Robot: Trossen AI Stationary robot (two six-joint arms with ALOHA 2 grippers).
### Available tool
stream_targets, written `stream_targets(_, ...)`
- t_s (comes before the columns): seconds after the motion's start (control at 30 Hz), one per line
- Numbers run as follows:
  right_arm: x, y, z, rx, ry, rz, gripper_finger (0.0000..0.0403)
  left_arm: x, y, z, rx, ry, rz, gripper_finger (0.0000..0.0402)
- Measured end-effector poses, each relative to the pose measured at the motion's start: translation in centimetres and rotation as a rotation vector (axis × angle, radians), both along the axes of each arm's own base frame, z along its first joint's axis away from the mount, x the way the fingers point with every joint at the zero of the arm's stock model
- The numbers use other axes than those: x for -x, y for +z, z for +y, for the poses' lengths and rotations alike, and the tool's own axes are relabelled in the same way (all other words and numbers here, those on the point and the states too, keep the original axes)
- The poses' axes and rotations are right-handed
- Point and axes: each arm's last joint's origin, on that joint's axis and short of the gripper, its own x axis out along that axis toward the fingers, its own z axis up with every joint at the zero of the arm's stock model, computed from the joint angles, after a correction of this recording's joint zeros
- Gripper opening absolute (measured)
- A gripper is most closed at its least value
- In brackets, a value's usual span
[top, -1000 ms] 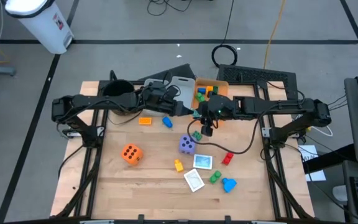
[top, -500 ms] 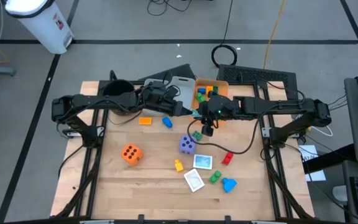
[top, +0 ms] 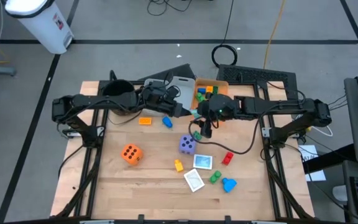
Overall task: Pick & Place Toys
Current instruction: Put the light blue game piece into the orange bin
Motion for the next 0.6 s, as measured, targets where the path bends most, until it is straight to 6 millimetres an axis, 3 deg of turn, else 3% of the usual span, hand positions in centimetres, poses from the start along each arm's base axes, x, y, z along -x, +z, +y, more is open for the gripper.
stream_targets(0.13,0.0,0.0,-0.3,0.006,-0.004,0.000,0.0225,0.1,0.0,0.3,0.005,-0.007,-0.002,0.0007)
stream_targets(0.4,0.4,-0.1,-1.5,0.001,-0.049,0.025,0.0177,0.3,0.0,1.0,0.017,-0.017,-0.006,0.0014)
stream_targets(0.6,0.5,0.0,-1.6,0.007,-0.048,0.023,0.0164,0.3,0.5,1.4,0.015,-0.046,-0.058,0.0016)
